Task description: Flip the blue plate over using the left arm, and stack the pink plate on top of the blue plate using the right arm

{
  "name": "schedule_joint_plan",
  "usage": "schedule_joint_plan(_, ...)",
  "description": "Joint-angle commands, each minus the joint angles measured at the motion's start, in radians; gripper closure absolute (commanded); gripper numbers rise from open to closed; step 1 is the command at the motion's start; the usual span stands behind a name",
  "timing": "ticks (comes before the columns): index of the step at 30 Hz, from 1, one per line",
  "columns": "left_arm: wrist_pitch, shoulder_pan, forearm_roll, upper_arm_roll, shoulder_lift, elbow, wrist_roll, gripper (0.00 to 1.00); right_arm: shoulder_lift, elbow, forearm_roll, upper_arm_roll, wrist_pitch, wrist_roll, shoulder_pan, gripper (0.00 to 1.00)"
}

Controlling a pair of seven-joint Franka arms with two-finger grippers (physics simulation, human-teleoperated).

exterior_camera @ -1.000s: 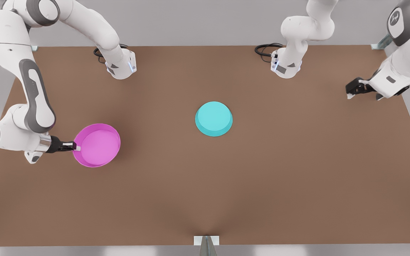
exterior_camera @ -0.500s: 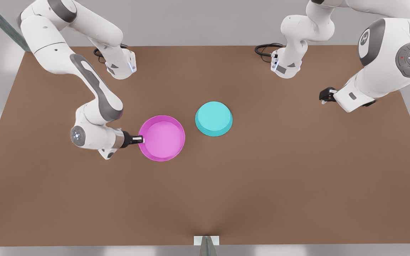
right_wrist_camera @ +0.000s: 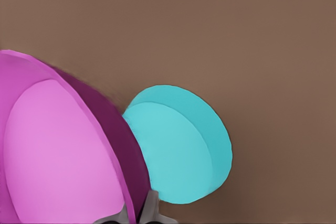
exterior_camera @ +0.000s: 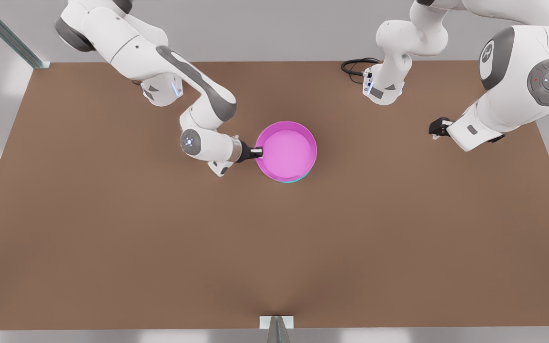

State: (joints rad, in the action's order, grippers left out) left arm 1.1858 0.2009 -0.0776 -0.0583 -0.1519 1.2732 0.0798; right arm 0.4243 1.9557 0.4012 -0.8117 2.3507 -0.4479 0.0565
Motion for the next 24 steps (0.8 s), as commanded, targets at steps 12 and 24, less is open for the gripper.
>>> schedule_joint_plan(12, 0.0, 0.0, -0.007, 0.0, 0.0, 0.0, 0.0, 0.0, 0.057, -0.023, -0.022, 0.177, 0.055, -0.031, -0.175, 0.79)
schedule_joint_plan(24, 0.0, 0.002, -0.007, 0.0, -0.006, 0.0, -0.006, 0.0, 0.109, -0.026, -0.021, 0.204, 0.122, -0.04, -0.251, 0.79)
